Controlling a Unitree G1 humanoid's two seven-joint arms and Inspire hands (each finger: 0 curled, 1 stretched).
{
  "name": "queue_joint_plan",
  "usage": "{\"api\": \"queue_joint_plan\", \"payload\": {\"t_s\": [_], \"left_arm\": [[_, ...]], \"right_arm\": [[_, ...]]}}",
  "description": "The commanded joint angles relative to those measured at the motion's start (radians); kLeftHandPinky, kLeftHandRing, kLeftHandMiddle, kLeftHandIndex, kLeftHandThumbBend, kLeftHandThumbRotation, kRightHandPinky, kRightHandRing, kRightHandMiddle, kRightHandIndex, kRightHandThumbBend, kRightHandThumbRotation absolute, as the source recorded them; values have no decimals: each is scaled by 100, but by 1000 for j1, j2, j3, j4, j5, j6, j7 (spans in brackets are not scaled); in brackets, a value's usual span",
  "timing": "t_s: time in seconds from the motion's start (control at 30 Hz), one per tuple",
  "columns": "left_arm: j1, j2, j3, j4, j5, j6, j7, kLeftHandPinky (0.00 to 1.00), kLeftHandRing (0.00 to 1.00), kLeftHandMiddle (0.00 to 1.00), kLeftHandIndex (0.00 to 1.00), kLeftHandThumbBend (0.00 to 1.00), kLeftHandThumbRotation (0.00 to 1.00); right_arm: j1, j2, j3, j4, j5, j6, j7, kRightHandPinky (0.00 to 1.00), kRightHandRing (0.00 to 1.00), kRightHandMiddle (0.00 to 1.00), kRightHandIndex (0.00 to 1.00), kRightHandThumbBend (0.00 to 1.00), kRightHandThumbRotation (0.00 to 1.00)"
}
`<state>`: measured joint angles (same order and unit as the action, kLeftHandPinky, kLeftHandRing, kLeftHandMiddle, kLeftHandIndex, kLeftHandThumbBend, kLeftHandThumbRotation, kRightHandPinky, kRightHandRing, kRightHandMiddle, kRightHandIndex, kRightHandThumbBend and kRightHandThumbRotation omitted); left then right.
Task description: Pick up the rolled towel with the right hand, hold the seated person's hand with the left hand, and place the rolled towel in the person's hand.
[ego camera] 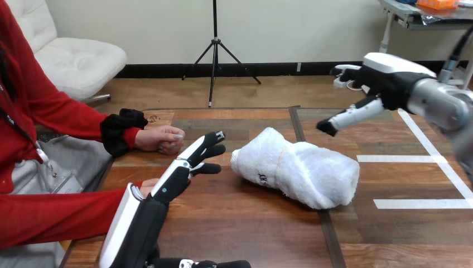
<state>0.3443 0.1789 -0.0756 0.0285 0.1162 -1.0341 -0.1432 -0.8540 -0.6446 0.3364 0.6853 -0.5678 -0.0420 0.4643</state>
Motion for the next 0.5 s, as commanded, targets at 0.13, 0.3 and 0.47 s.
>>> {"api": "queue_joint_plan", "payload": {"t_s": [0.13, 0.3, 0.47], "left_arm": [[-78, -11, -32, 30, -37, -15, -3, 79, 89, 92, 90, 100, 51], [-85, -7, -41, 34, -45, -12, -6, 80, 89, 93, 91, 100, 50], [-84, -2, -51, 27, -58, -1, -14, 81, 90, 93, 91, 100, 50]], "right_arm": [[-167, 119, 44, 17, -45, 78, 6, 70, 87, 92, 97, 100, 58], [-218, 183, 89, 116, -90, 123, 10, 62, 85, 91, 98, 100, 60], [-258, 243, 113, 233, -110, 145, -24, 53, 76, 84, 99, 100, 62]]}}
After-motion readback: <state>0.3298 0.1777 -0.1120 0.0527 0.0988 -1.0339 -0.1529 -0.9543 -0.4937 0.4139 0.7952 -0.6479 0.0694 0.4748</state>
